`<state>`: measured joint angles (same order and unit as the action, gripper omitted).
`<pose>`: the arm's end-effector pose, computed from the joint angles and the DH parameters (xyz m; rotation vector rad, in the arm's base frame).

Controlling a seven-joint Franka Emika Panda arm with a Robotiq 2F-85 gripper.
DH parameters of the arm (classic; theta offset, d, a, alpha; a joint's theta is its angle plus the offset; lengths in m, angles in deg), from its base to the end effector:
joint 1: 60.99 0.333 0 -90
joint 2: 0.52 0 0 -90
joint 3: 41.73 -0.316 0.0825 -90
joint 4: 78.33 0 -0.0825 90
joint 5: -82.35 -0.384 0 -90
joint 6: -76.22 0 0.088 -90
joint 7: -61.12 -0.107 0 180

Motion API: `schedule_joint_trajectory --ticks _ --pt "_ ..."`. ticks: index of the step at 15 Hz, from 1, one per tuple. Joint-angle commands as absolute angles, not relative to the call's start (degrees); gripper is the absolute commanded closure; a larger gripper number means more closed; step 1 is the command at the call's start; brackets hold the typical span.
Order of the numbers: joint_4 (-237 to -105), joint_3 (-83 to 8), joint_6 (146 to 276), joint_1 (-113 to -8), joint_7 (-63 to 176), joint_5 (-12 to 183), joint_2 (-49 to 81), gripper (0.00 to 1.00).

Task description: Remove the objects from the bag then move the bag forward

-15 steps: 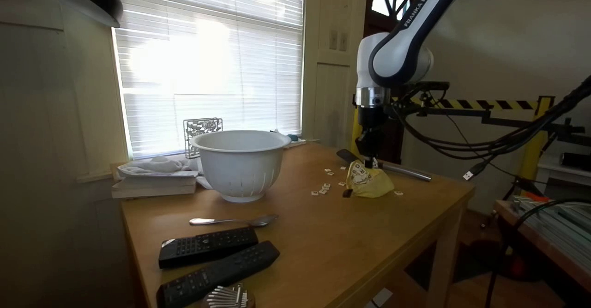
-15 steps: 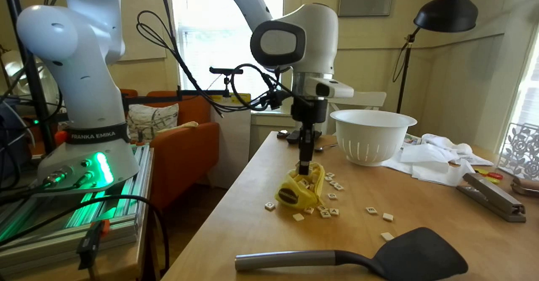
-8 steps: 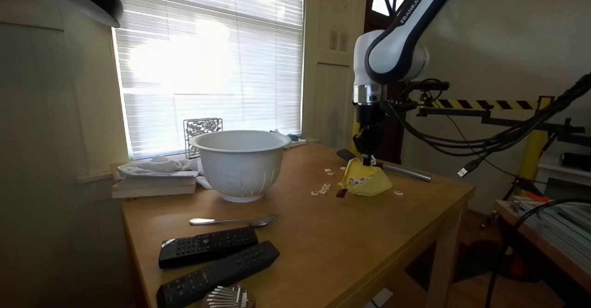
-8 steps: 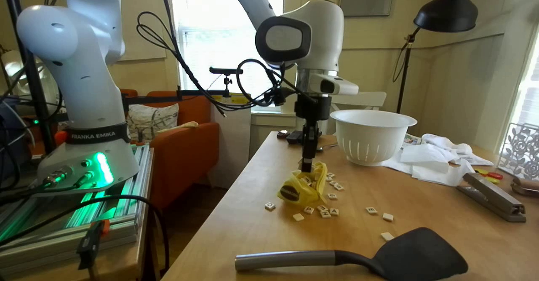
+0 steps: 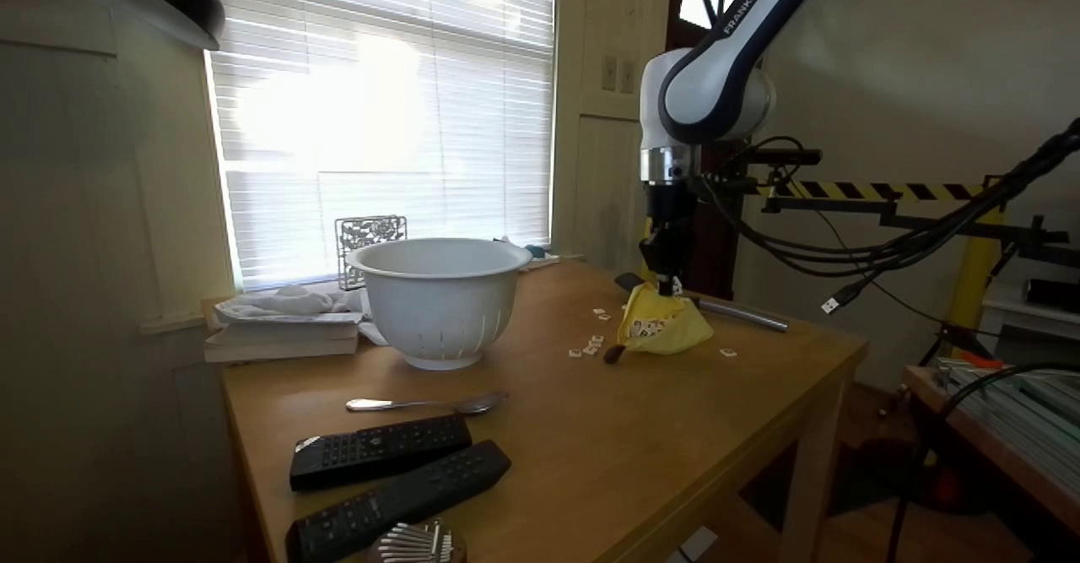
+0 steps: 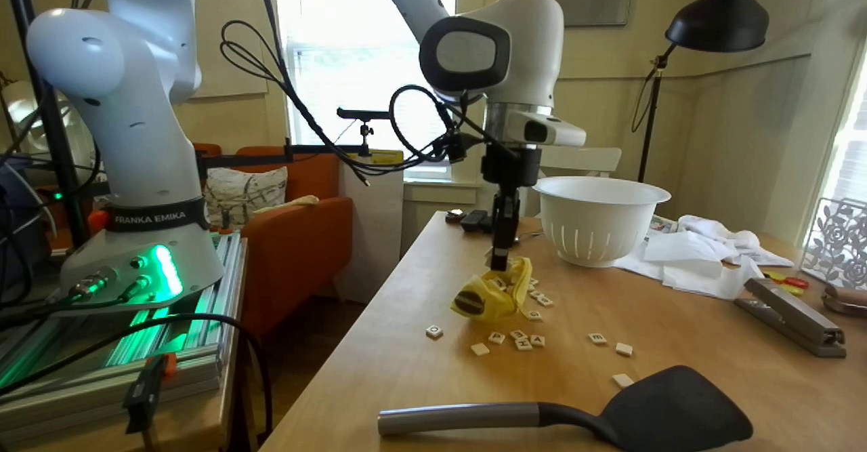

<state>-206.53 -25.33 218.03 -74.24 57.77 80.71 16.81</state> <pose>0.4687 -0.2688 0.2343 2.9533 -0.8955 -0.1017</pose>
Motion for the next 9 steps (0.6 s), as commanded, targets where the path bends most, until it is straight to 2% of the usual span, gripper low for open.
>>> schedule_joint_trajectory --ticks 1,9 --pt "-203.41 -26.58 213.82 -75.51 57.59 78.29 16.1 0.96" --pt "-198.4 -27.04 210.53 -76.03 57.26 75.72 17.1 0.96"
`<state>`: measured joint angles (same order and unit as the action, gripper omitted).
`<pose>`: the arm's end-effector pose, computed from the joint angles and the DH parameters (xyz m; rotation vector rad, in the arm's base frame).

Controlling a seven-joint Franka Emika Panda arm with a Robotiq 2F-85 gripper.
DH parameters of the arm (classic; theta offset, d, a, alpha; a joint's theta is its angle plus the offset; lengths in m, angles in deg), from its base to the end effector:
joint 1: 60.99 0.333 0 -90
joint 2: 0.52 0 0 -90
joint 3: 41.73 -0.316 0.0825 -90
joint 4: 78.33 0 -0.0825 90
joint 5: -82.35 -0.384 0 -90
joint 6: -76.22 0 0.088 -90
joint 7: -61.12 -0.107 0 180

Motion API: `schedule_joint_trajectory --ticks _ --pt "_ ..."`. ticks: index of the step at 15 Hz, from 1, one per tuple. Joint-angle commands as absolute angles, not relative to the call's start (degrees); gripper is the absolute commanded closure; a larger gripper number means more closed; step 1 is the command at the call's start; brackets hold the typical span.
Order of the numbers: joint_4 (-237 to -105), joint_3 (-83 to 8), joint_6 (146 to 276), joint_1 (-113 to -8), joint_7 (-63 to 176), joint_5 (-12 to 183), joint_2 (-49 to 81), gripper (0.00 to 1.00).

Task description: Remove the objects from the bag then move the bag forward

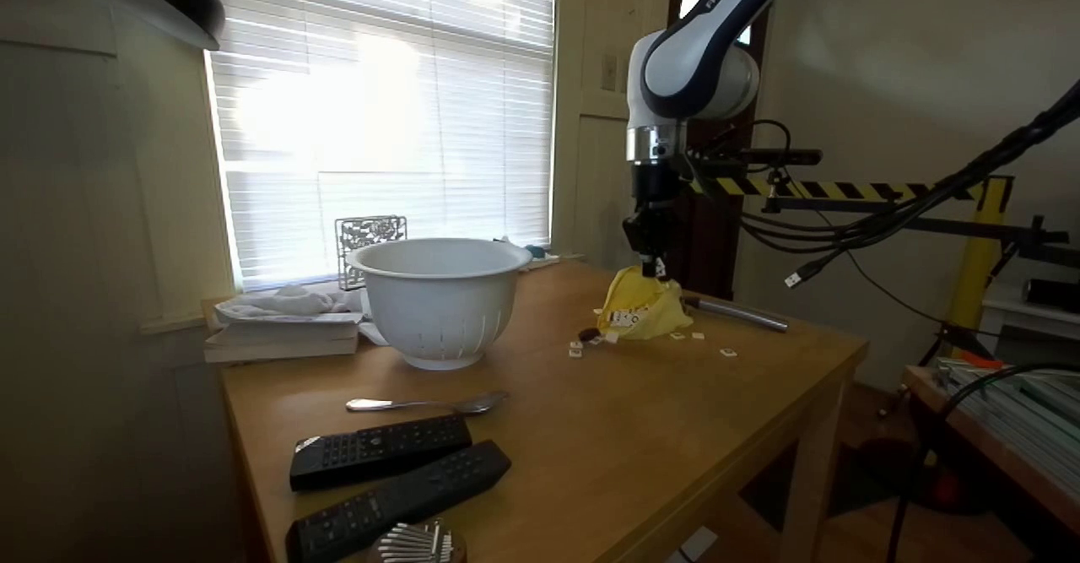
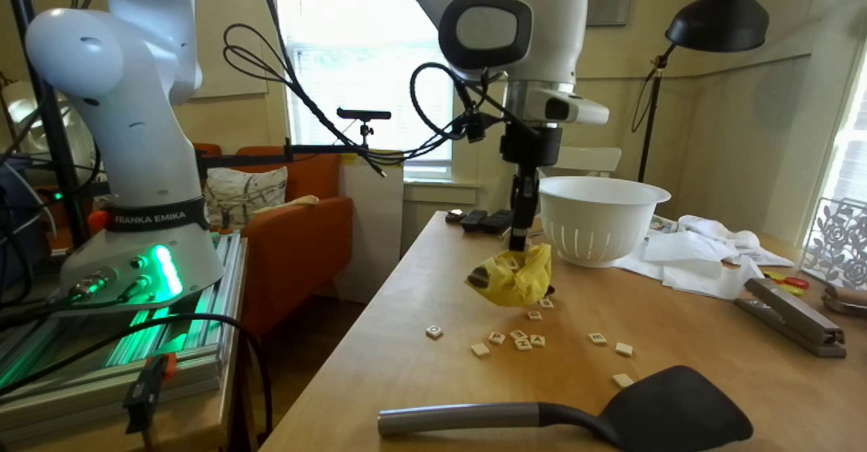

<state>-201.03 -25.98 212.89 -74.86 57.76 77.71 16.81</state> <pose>0.4922 -0.2778 0.2631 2.9728 -0.9619 -0.0785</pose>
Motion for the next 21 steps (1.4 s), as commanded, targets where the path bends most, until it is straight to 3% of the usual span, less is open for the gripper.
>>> schedule_joint_trajectory --ticks 1,21 --pt "-197.82 -27.16 210.39 -76.14 57.38 75.46 17.36 0.96" --pt "-182.99 -30.63 212.99 -79.23 59.05 69.45 27.52 0.96"
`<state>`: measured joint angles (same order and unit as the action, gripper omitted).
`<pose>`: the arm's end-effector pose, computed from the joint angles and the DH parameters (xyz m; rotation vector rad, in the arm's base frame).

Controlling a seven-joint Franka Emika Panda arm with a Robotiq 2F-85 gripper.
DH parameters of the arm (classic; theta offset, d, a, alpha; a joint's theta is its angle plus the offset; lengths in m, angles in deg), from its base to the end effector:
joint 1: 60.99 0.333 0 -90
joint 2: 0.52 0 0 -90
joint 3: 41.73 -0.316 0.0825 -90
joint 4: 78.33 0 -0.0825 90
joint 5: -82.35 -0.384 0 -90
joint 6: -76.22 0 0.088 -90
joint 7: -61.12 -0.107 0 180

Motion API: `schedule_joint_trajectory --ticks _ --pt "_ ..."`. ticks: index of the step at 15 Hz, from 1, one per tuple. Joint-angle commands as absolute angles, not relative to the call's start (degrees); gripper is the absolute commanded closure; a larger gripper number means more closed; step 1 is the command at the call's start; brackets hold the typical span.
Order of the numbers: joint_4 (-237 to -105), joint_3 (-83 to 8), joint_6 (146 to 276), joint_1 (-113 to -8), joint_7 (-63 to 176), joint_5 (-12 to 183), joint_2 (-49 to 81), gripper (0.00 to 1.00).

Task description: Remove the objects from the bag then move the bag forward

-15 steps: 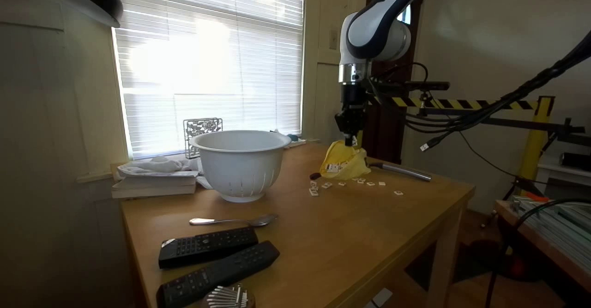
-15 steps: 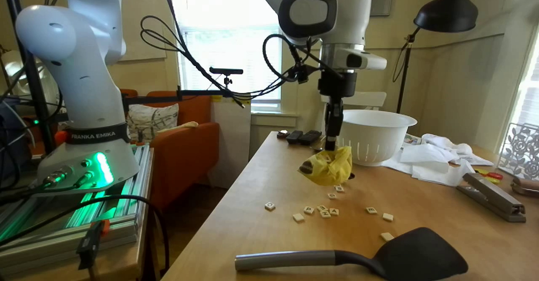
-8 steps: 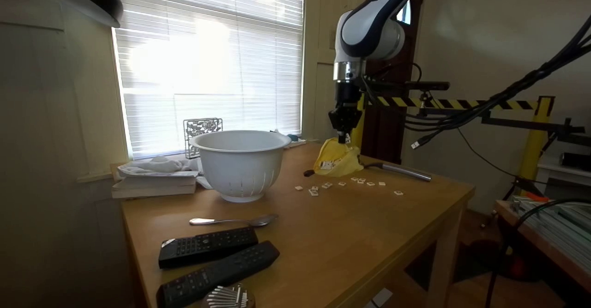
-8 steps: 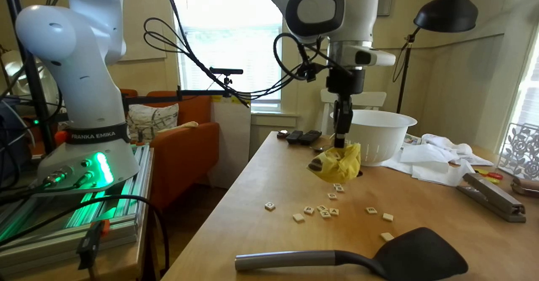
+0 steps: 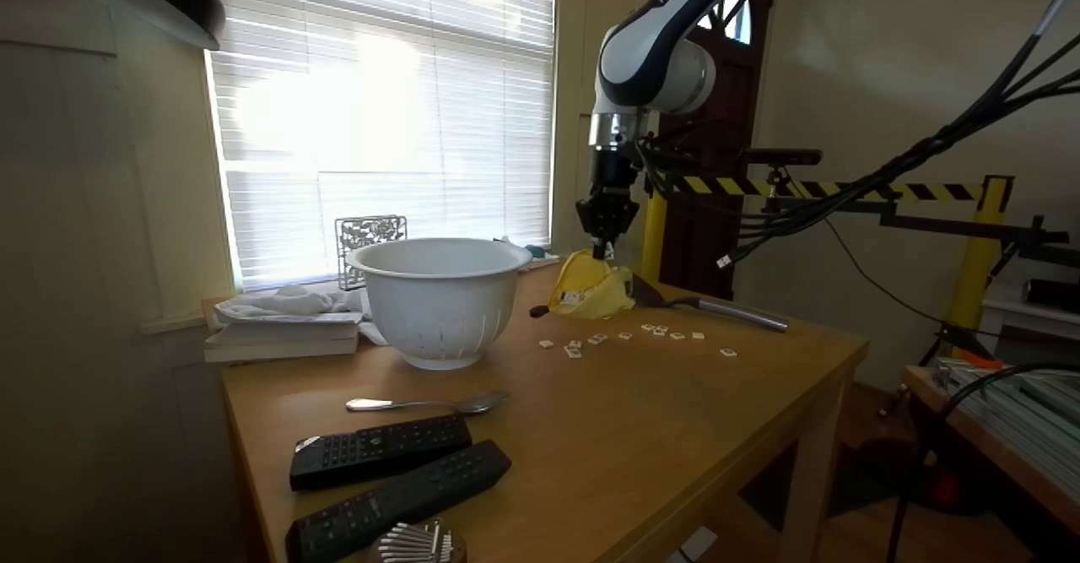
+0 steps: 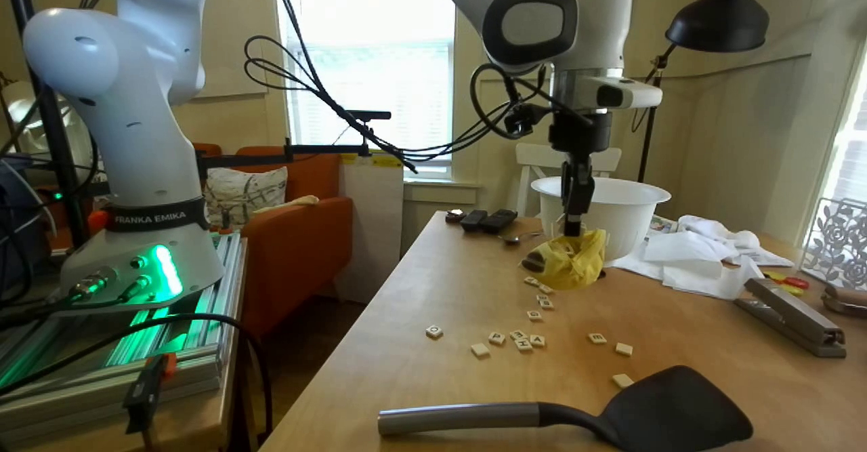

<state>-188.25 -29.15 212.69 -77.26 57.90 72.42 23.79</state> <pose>0.5567 -0.2965 0.2807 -2.9507 1.0127 -0.0923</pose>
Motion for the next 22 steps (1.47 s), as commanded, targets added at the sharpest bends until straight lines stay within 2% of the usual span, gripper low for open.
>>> schedule_joint_trajectory --ticks 1,9,19,20,21,22 --pt "-181.42 -30.8 213.95 -79.55 58.89 69.06 28.91 0.96" --pt "-165.3 -33.88 213.58 -83.55 58.52 66.27 41.91 0.96" --pt "-146.78 -31.56 209.73 -85.14 52.71 69.19 56.62 0.96" --pt "-145.75 -31.43 209.38 -85.06 52.39 69.39 57.33 0.85" --pt "-144.85 -31.38 208.93 -85.04 52.18 69.51 57.85 0.67" --pt "-144.09 -31.49 208.13 -85.13 52.16 69.49 58.15 0.56"
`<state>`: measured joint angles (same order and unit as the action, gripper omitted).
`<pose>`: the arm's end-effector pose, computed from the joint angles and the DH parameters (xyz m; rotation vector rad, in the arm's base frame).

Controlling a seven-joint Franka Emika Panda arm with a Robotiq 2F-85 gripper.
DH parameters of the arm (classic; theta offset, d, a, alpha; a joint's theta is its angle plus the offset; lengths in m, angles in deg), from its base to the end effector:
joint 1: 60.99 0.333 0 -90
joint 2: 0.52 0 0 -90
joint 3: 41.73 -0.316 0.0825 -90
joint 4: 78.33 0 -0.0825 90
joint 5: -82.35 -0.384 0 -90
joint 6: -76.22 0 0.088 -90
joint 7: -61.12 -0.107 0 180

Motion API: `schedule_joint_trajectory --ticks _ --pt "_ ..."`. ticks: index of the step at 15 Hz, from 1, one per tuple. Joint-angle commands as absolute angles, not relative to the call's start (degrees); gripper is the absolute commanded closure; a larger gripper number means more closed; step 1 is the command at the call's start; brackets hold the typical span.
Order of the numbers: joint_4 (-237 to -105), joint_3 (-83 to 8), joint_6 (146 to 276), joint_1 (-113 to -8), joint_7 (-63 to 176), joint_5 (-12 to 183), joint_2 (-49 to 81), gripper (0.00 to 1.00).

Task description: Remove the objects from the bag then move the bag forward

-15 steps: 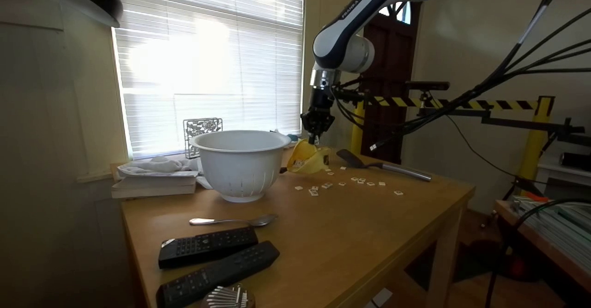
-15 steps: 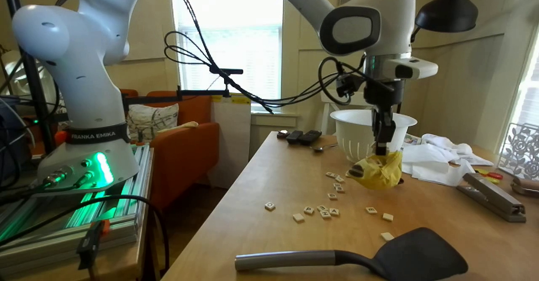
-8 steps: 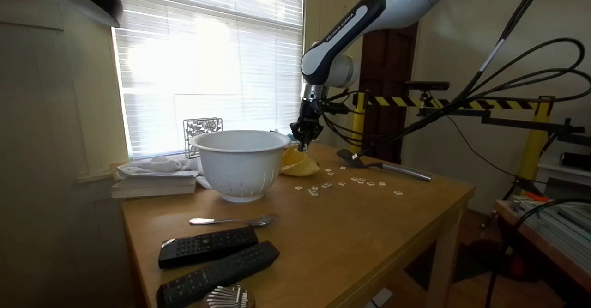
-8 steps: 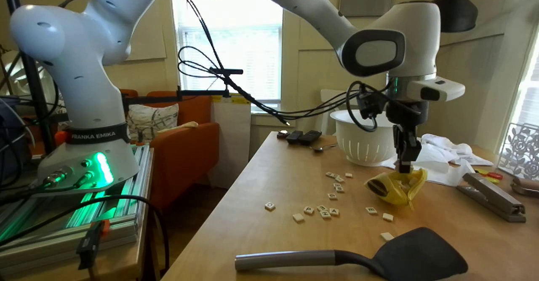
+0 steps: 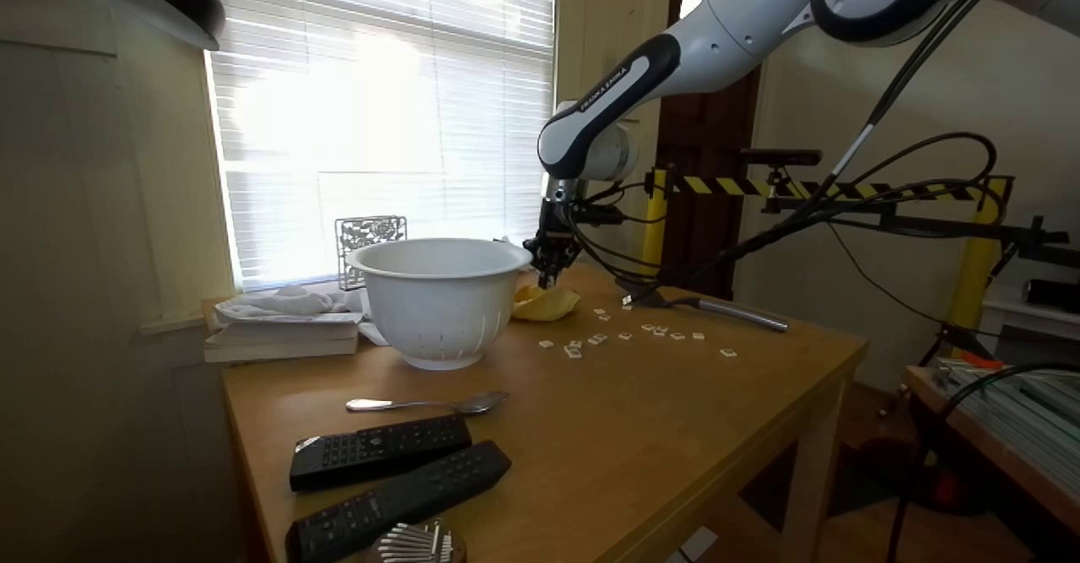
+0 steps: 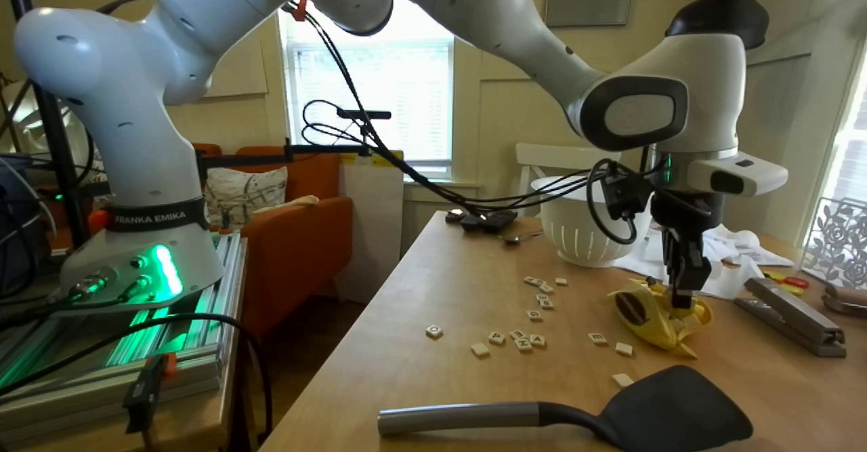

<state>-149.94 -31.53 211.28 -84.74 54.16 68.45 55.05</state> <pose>0.6577 -0.3935 0.1905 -2.8874 1.1961 -0.2498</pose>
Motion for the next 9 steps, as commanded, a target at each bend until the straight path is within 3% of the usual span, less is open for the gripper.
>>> schedule_joint_trajectory --ticks 1,7,9 --pt "-143.29 -31.55 207.37 -85.15 52.15 69.53 58.32 0.51" --pt "-141.87 -29.64 202.31 -83.73 51.36 70.61 56.33 0.08" --pt "-142.08 -28.65 201.13 -83.26 51.66 70.91 55.53 0.0"
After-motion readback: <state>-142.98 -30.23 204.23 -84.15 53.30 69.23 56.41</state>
